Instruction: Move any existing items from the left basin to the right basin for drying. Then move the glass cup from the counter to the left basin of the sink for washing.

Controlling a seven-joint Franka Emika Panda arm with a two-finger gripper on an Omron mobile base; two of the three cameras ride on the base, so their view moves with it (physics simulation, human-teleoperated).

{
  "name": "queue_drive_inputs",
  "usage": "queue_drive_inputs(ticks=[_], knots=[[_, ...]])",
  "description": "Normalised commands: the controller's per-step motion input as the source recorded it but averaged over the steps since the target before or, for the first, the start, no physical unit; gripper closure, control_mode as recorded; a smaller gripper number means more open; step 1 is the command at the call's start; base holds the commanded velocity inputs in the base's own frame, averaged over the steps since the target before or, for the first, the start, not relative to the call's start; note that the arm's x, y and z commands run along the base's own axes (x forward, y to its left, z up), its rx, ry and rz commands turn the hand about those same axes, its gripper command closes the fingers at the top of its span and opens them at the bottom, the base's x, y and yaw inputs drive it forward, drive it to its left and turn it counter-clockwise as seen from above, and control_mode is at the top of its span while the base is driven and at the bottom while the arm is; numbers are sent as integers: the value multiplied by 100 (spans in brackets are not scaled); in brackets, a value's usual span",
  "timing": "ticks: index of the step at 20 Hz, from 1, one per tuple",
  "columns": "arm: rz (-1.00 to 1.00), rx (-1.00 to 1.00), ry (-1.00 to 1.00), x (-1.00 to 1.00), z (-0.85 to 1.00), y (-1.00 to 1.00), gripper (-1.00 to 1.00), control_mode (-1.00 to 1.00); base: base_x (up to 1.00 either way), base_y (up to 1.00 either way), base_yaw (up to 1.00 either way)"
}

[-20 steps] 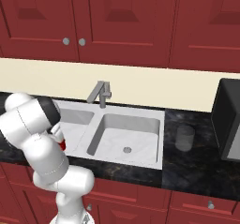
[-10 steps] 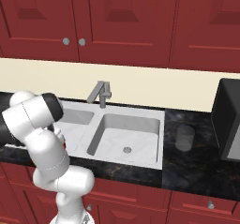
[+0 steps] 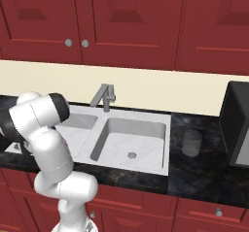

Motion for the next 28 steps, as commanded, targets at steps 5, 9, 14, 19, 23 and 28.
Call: queue_drive_inputs(ticks=[5, 9, 14, 19, 23, 28], knots=[[-1, 0, 0, 12, -10, 0, -100, -100, 0, 0, 0], [0, 0, 0, 15, -6, 0, -100, -100, 0, 0, 0], [0, 0, 0, 4, -5, 0, -100, -100, 0, 0, 0], [0, 0, 0, 1, -6, 0, -100, -100, 0, 0, 0], [0, 0, 0, 1, -12, 0, -100, -100, 0, 0, 0], [0, 0, 0, 0, -9, 0, 100, -100, 0, 0, 0]])
